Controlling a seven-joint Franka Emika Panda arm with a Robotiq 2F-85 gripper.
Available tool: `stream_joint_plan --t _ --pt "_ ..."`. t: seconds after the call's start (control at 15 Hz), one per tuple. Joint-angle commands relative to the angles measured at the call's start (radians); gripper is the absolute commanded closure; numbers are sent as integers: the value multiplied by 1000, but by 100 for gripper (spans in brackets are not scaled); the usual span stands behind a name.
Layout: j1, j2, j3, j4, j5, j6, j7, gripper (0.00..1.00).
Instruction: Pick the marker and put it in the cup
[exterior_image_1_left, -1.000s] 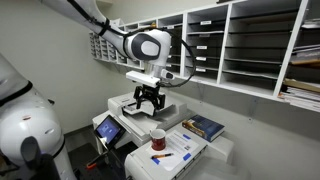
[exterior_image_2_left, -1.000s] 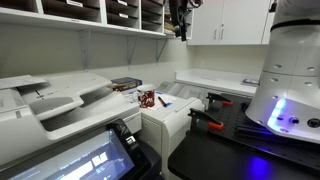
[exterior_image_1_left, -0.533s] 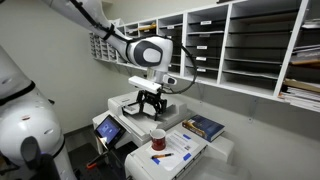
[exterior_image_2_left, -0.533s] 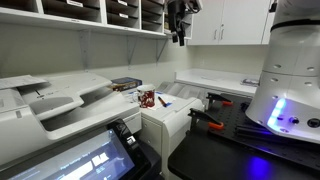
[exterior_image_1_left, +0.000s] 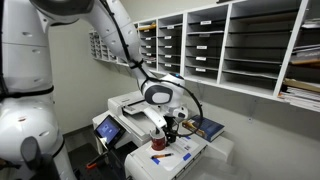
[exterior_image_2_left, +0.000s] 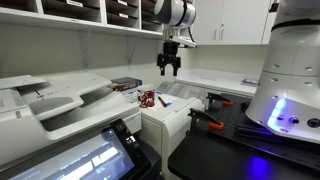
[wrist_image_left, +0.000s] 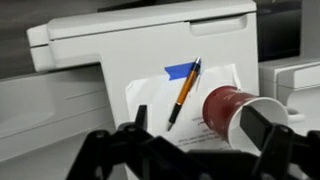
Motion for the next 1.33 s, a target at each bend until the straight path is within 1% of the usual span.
stream_joint_plan --t 0.0,0.13,0.27,0.4,0.53,0.6,0.67,0.73,0.8,0.87,0.93,1.0,1.07,1.27 --pt "-46 172 56 111 79 40 67 0" --pt "-60 264 80 175 80 43 115 0" --pt "-53 336 88 226 50 62 179 0" --pt "-28 397 76 265 13 97 251 0" --pt "-20 436 71 299 -13 94 291 0" --pt "-15 445 65 309 -31 92 311 8" --pt "-16 455 65 314 -41 89 322 9" --pt "-20 466 70 319 -49 83 328 23" --pt "-20 474 71 322 -56 78 332 21" --pt "-18 482 69 322 -62 79 336 21" --pt "-19 486 70 320 -66 79 338 35" --pt "-18 489 68 319 -73 80 339 45" --pt "-18 487 66 321 -78 73 341 47" --pt "-19 469 67 314 -83 65 335 69"
